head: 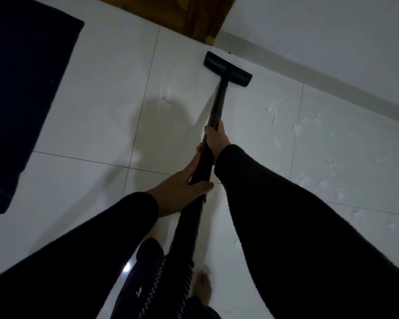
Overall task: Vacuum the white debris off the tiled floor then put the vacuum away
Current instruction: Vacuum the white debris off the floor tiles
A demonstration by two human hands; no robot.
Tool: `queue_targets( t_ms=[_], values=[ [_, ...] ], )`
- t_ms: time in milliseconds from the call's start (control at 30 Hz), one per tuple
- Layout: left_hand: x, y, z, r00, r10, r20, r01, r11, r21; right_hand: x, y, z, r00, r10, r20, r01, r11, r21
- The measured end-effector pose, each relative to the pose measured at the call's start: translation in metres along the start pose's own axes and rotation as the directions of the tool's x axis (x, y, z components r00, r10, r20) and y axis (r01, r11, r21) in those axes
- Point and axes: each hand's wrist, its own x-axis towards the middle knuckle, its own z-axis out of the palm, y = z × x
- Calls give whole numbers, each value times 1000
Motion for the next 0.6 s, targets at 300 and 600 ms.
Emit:
queue_targets(
  t_ms=[300,600],
  values=[
    [-2,-14,42,998,24,-50,-22,999,40,-8,27,-27,999,-12,45,12,1000,7],
    [-25,-23,91,999,13,-42,-9,996,85,-34,66,-61,998,22,51,-24,999,36]
  ],
)
